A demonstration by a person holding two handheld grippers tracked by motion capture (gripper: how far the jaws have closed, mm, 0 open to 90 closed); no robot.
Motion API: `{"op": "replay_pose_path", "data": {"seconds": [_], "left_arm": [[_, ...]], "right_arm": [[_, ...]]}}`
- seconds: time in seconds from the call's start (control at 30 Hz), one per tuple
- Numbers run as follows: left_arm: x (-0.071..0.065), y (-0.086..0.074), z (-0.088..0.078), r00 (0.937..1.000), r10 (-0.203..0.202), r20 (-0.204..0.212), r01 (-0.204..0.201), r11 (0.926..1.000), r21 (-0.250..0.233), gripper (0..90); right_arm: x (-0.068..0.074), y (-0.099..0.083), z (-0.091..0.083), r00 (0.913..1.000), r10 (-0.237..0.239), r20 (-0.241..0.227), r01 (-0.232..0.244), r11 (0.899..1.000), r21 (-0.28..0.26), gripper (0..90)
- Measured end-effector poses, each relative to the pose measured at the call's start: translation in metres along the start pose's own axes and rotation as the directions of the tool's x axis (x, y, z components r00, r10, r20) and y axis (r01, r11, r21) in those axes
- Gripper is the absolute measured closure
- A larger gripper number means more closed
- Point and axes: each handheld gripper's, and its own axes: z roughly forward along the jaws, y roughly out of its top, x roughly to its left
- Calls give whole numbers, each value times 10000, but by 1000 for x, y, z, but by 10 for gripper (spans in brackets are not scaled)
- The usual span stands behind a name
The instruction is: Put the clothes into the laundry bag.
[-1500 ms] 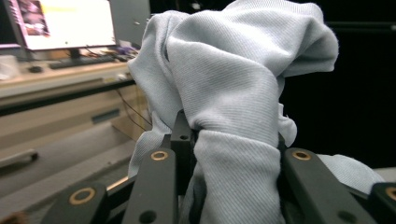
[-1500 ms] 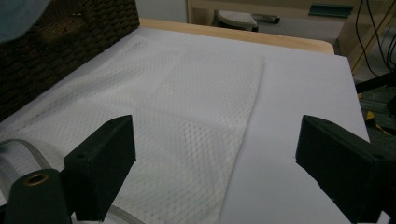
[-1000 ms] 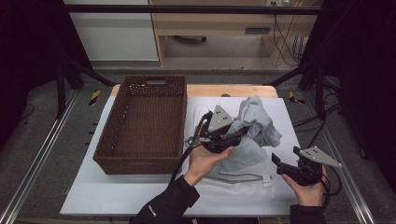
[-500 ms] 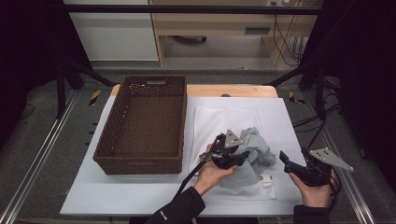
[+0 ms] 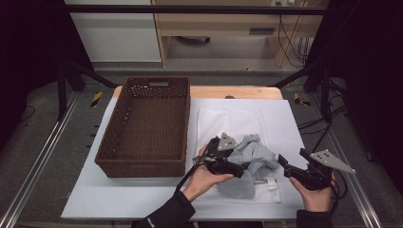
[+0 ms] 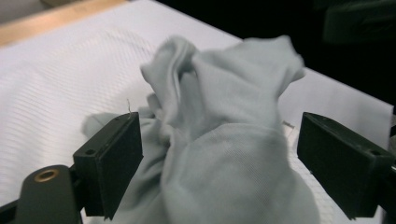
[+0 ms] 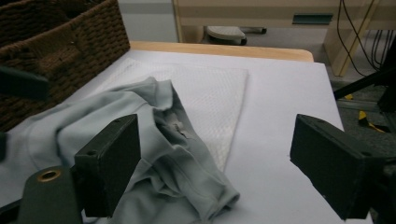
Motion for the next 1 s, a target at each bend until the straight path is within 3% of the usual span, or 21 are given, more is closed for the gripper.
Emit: {"op": "replay_pose_path", "data": {"seconds": [0.03, 0.07, 0.13, 0.17, 0.2, 0.27, 0.33, 0.37, 0.4, 0.5, 0.53, 0.57, 0.63, 0.7, 0.73, 0.8, 0.9, 0.93, 0.97, 1.0], "left_arm": [[0, 0, 0, 10000, 0, 0, 0, 10000, 0, 142], [0, 1, -18, 9996, 174, -211, -179, 9996, -240, 153], [0, -3, -34, 9983, 370, -452, -386, 9987, -343, 182], [0, -3, -34, 9983, 370, -452, -386, 9987, -343, 198], [1, -9, -44, 9971, 452, -620, -472, 9984, -308, 198], [3, -26, -56, 9960, 366, -810, -388, 9989, -258, 280], [3, -41, -64, 9950, 402, -914, -416, 9990, -140, 351], [3, -41, -64, 9950, 402, -914, -416, 9990, -140, 378], [3, -56, -70, 9940, 464, -995, -459, 9989, 70, 410], [3, -69, -74, 9934, 499, -1029, -478, 9986, 232, 510], [3, -77, -75, 9942, 540, -926, -510, 9981, 342, 512], [2, -88, -73, 9929, 862, -824, -835, 9959, 355, 502], [-1, -101, -72, 9901, 1049, -937, -1012, 9939, 432, 501], [-1, -107, -72, 9923, 900, -854, -856, 9948, 544, 522], [1, -115, -72, 9946, 559, -869, -480, 9947, 911, 557], [4, -122, -71, 9959, 237, -868, -145, 9943, 1054, 609], [6, -126, -69, 9948, 235, -993, -115, 9927, 1203, 689], [6, -128, -66, 9975, 53, -702, 28, 9935, 1138, 716], [6, -128, -66, 9975, 53, -702, 28, 9935, 1138, 747], [3, -128, -62, 9975, 215, -677, -132, 9926, 1210, 772]], "right_arm": [[2, 1, 0, 10000, -67, -46, 67, 10000, -7, 154], [5, 1, 0, 9999, -64, -130, 64, 10000, -2, 147], [12, 3, 1, 9993, -166, -337, 167, 9998, 48, 136], [12, 3, 1, 9993, -166, -337, 167, 9998, 48, 136], [16, 3, 3, 9986, -234, -477, 239, 9997, 105, 126], [31, 3, 10, 9947, -515, -894, 548, 9979, 339, 107], [41, 4, 14, 9909, -627, -1187, 683, 9967, 435, 96], [45, 4, 16, 9894, -695, -1274, 759, 9961, 461, 95], [49, 5, 18, 9886, -733, -1316, 802, 9956, 478, 93], [55, 7, 21, 9862, -821, -1440, 901, 9947, 498, 85], [64, 11, 27, 9836, -806, -1616, 904, 9944, 540, 73], [67, 12, 30, 9830, -819, -1645, 931, 9937, 620, 67], [76, 12, 40, 9807, -958, -1702, 1097, 9912, 744, 60], [79, 10, 46, 9798, -970, -1747, 1138, 9896, 883, 57], [84, 4, 59, 9814, -982, -1648, 1179, 9864, 1144, 53], [87, -5, 71, 9827, -889, -1625, 1145, 9811, 1557, 44], [89, -17, 85, 9830, -933, -1579, 1247, 9713, 2025, 43], [88, -21, 88, 9824, -915, -1625, 1257, 9687, 2142, 46], [88, -21, 88, 9824, -915, -1625, 1257, 9687, 2142, 46], [86, -30, 95, 9830, -638, -1720, 1058, 9630, 2477, 56]]}}
